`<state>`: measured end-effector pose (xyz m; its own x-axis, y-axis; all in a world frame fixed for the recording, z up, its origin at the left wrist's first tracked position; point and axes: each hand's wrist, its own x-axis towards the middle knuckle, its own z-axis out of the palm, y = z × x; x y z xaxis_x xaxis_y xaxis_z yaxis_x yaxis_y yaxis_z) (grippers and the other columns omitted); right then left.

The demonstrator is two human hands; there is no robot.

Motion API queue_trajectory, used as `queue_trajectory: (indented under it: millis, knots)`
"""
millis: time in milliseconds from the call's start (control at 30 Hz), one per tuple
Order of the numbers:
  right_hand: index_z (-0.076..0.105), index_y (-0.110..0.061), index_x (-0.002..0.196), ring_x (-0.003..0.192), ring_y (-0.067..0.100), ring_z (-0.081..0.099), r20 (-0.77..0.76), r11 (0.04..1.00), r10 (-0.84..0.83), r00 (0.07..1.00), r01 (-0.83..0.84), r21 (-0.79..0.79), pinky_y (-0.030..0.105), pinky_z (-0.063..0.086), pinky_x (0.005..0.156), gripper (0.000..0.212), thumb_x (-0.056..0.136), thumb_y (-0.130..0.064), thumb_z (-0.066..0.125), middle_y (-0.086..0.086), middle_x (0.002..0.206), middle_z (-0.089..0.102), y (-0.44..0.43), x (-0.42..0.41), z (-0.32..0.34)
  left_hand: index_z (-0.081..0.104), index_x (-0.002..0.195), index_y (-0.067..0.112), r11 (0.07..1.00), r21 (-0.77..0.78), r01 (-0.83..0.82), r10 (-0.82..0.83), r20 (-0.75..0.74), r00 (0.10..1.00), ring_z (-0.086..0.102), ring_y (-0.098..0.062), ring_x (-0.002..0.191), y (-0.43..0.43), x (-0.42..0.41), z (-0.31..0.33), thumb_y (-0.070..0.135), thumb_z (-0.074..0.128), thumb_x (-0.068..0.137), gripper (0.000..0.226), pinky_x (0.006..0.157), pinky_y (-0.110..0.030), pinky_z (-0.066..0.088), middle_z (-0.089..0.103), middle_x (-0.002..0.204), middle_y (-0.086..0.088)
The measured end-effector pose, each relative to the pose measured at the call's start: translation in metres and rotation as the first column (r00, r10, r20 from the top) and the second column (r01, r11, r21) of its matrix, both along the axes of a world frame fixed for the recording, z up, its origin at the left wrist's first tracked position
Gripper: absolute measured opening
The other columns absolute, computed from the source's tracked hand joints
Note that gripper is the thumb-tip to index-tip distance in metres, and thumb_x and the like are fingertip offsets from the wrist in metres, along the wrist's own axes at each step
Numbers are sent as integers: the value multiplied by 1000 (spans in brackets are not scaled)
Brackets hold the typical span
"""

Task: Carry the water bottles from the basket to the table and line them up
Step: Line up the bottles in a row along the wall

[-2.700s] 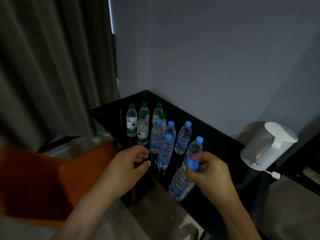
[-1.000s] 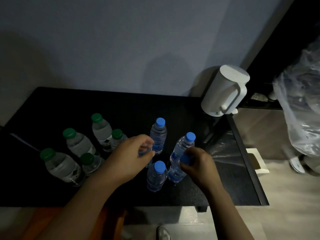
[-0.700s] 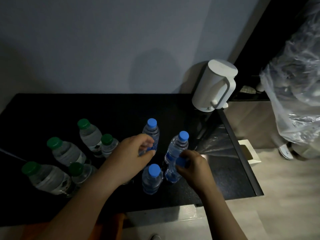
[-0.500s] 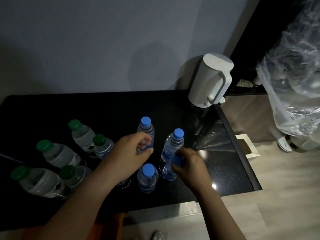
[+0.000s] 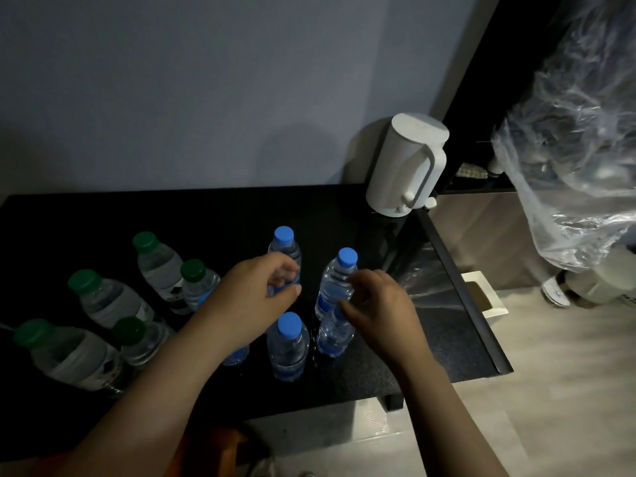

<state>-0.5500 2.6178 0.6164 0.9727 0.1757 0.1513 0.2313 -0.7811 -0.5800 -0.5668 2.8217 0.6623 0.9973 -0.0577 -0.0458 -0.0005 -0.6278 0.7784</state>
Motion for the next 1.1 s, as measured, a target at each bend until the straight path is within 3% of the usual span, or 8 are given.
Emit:
queue_trajectory:
  millis: [100,267,567,767,1000,1100]
  knots:
    - [62,-23,104,81,3,57,70,999,7,998,-10,40,23,51,71,24,81,-29,68,-10,95,58,12,3,22,61,106,22,1000,14,5,-6,56,998,60,-1,101,14,0,8,20,66,86,21,87,-20,50,65,107,9]
    - [63,-23,104,82,5,59,162,997,34,986,-44,56,29,55,73,26,81,-34,67,-10,96,59,49,8,49,62,104,24,999,46,-16,8,166,986,61,-5,102,44,1,24,21,68,84,21,92,-33,52,66,107,8]
    - [64,-20,103,87,10,60,221,988,141,965,-151,28,35,54,79,23,82,-29,68,-5,98,63,124,21,63,62,107,23,990,89,-110,83,270,959,60,0,99,122,-4,30,23,68,84,24,85,-27,52,64,106,10]
    - [64,-17,103,87,13,62,247,973,222,943,-229,2,36,54,80,24,83,-28,67,-2,97,65,171,23,61,63,105,23,980,107,-168,127,319,939,60,1,96,165,-15,19,22,68,84,22,70,-12,42,66,105,8]
    - [65,-20,105,84,9,62,296,959,272,916,-283,-3,28,55,79,24,84,-30,68,-4,94,66,211,20,46,61,112,19,965,148,-217,153,354,923,60,-6,99,196,-22,-3,23,65,86,26,74,-9,42,65,109,6]
    - [65,-18,104,83,12,61,314,954,285,906,-299,-4,28,54,77,23,82,-27,69,-5,88,62,222,18,35,61,111,21,967,151,-207,144,346,927,60,-5,99,209,-25,-15,25,65,86,25,81,-18,47,64,110,7]
